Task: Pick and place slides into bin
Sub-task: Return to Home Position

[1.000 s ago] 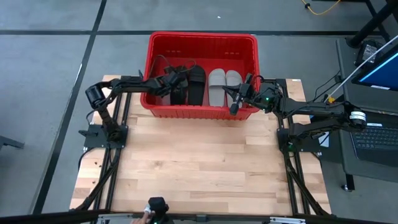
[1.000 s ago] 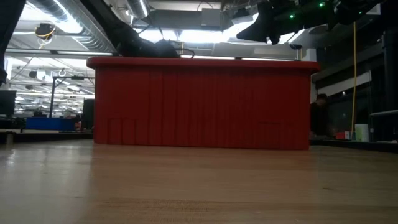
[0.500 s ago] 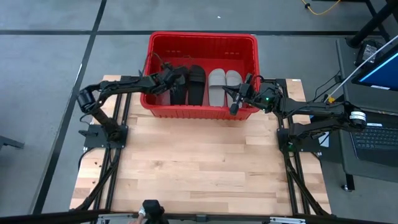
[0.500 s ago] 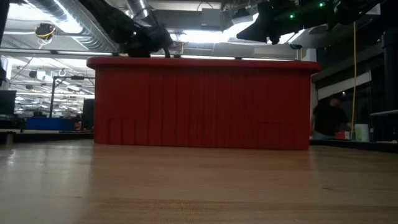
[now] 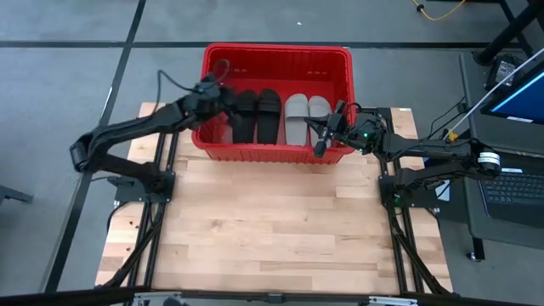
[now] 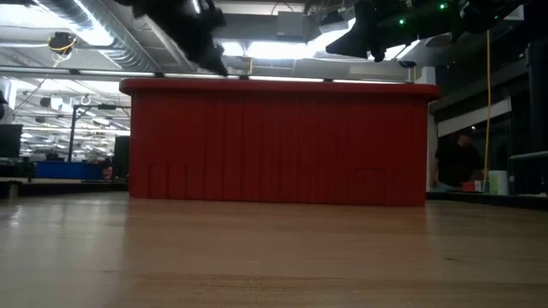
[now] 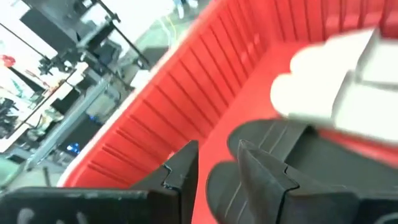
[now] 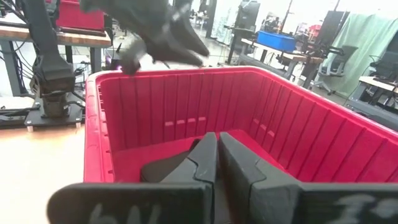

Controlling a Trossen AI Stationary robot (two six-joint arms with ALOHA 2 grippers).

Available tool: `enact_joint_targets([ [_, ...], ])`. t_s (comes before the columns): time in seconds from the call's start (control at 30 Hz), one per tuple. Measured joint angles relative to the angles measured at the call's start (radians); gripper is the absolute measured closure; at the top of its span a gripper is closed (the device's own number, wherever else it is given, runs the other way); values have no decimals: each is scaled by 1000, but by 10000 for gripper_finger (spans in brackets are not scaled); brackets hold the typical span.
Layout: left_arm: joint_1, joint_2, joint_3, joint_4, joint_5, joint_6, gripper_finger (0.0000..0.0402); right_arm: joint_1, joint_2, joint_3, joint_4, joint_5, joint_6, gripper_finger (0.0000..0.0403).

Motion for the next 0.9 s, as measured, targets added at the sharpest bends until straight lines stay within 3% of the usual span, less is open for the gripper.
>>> enact_joint_targets([
  [0.17, -38, -99, 0, -2, 8, -39, 312, 3, -18, 0, -1, -12, 6, 382],
  [0.3, -83, -152, 0, -14, 18, -39, 334, 3, -63, 12, -1, -89, 26, 382],
  [0.53, -181, -216, 0, -61, 22, -91, 393, 29, -149, 39, -95, -131, 29, 382],
  [0.77, -264, -265, 0, -101, 125, -235, 400, 127, -218, 54, -278, -133, 26, 397],
  [0.9, -332, -266, -5, -117, 125, -334, 400, 220, -229, 54, -335, -133, 28, 395],
])
